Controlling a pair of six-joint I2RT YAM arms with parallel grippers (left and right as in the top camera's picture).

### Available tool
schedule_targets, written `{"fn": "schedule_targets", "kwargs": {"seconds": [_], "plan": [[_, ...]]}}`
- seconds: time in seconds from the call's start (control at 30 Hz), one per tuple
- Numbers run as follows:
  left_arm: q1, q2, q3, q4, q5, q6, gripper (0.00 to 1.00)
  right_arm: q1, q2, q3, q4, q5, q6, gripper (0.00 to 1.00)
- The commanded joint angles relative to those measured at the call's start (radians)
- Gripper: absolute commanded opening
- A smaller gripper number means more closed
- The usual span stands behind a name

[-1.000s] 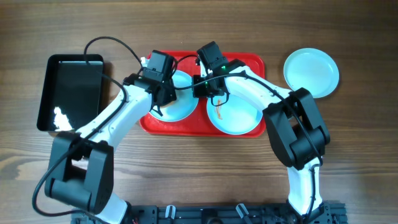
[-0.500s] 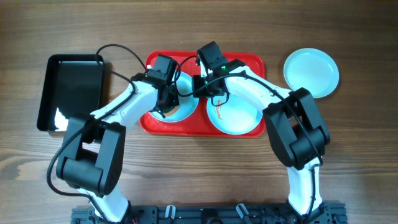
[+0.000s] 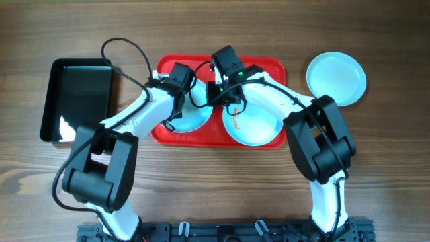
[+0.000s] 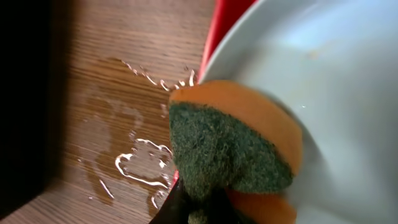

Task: Clean dirty plates on tray and stack at the side
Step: 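Lift the scrubbed upper plate off the red tray with the right gripper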

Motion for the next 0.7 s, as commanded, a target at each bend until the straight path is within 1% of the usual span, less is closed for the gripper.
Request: {"fn": "schedule_targets", "kwargs": {"seconds": [0.0,0.1,0.23,0.37,0.53,0.67], "plan": [[0.012,-0.005,0.042,-0.012,-0.086,0.011,0.04,-0.010,0.008,-0.002,0.011,0.025,-0.002,0.04],[0.012,-0.039,0.050,-0.011,-0.017,-0.011,0.04,-0.010,0.007,0.000,0.027,0.025,-0.003,0.04],[0.012,-0.102,0.050,-0.012,0.149,-0.026,0.04,-0.010,0.003,0.006,0.044,0.025,-0.003,0.04],[0.013,-0.164,0.050,-0.014,0.278,-0.040,0.04,-0.010,-0.010,0.006,0.052,0.026,-0.004,0.04],[0.013,-0.278,0.050,-0.023,0.346,-0.053,0.04,-0.010,-0.033,0.006,0.051,0.057,-0.002,0.04],[0.013,-0.376,0.049,-0.097,0.348,-0.067,0.04,-0.010,-0.056,0.006,0.050,0.061,0.000,0.04]]}}
